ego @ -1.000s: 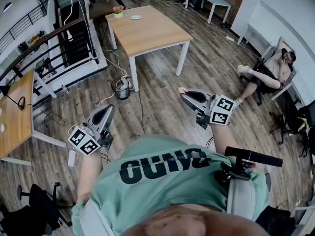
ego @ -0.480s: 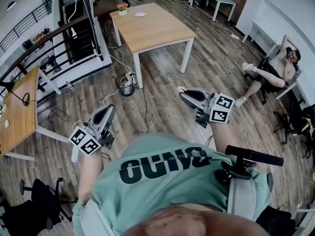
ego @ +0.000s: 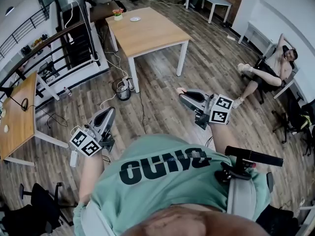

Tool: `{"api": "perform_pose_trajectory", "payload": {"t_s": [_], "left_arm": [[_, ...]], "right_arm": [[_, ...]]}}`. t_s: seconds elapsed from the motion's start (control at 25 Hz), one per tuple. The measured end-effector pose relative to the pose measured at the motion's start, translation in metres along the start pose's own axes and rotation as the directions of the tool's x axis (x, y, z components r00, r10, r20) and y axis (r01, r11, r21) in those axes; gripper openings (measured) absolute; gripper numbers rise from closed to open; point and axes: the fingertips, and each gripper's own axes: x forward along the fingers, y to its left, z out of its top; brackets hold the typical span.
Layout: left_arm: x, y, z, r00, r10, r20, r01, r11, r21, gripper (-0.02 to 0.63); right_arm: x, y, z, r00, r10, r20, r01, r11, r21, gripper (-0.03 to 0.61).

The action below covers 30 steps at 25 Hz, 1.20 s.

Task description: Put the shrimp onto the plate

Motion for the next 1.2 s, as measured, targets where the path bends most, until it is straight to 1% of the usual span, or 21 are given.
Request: {"api": "perform_pose_trajectory", "payload": {"t_s": [0.32, 0.48, 0.72, 0.88, 1.04, 1.2], "left_arm": [[0.044, -0.032, -0.020, 0.998, -0.058, 0.011, 0.058, 0.998, -0.019, -0.006], [0.073, -0.052, -0.035, 0.996, -0.089, -0.003, 0.089, 0.996, -0.031, -0.006], [0.105, -0.074, -0.047, 0.994, -0.107, -0.022, 0.106, 0.994, -0.040, -0.006], [0.117, -0.084, -0.055, 0.992, -0.116, -0.040, 0.114, 0.992, -0.046, -0.006], [0.126, -0.092, -0.064, 0.990, -0.128, -0.057, 0.125, 0.990, -0.063, -0.006], [0.126, -0.083, -0.069, 0.989, -0.130, -0.074, 0.125, 0.990, -0.071, -0.006]], "right_arm": [[-0.059, -0.010, 0.000, 0.999, -0.047, -0.006, 0.047, 0.999, -0.006, 0.049], [-0.092, -0.018, 0.003, 0.998, -0.065, -0.006, 0.065, 0.998, -0.002, 0.049], [-0.128, -0.031, 0.003, 0.997, -0.078, 0.004, 0.078, 0.997, 0.018, 0.049], [-0.143, -0.034, 0.000, 0.997, -0.079, 0.015, 0.079, 0.996, 0.037, 0.049], [-0.154, -0.044, -0.009, 0.995, -0.093, 0.034, 0.090, 0.993, 0.081, 0.049], [-0.146, -0.049, -0.019, 0.995, -0.090, 0.033, 0.086, 0.991, 0.105, 0.049]]}}
